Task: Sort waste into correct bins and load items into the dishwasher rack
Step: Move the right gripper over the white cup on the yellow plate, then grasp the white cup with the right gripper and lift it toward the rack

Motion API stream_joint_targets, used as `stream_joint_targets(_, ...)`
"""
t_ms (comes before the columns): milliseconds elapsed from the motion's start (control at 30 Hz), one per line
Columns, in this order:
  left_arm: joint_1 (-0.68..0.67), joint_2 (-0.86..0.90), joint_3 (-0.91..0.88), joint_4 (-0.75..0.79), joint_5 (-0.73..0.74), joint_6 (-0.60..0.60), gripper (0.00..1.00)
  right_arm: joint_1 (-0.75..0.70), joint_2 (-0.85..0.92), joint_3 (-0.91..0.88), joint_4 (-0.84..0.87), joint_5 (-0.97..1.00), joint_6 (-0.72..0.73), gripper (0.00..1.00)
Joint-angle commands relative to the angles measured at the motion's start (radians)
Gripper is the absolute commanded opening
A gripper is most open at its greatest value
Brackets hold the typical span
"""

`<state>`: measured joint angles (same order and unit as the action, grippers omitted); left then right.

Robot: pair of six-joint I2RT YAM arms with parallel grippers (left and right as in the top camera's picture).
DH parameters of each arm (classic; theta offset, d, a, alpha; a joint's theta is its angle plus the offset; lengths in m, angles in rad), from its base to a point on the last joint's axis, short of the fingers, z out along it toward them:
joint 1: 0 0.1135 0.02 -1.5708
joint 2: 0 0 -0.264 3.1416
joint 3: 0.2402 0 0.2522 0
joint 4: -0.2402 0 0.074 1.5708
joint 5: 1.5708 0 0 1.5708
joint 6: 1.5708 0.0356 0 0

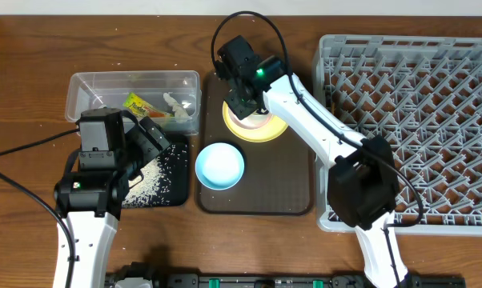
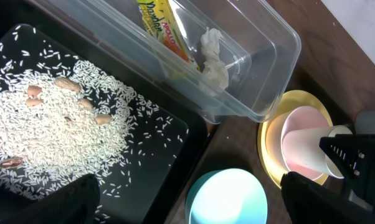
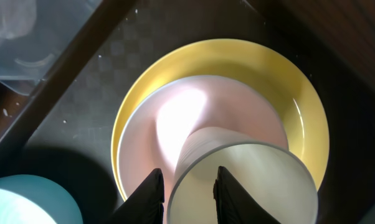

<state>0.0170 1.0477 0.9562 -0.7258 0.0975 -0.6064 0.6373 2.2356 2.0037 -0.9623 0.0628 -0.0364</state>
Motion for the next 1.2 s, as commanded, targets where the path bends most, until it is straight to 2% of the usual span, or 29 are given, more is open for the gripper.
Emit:
stream_joint_targets(0,0.004,0.003,0.014,0.0,-0.009,-0.001,0.95,0.007,0.017,0.012,-0.007,0.016,-0.013,0.25)
stream_joint_targets(200,0.004,0.003,0.014,0.0,-0.009,-0.001,0.95,0.013,0.024,0.012,-0.042,0.015,0.002,0.14)
stream_joint_targets(800,0.004,0.003,0.014,0.0,-0.009,-0.001,0.95,0.019,0.024,0.011,-0.121,0.015,0.018,0.1)
stream_joint_targets(1167,0.004,0.003,0.014,0.0,-0.009,-0.001,0.95,0.019,0.024,0.011,-0.147,0.015,0.017,0.14)
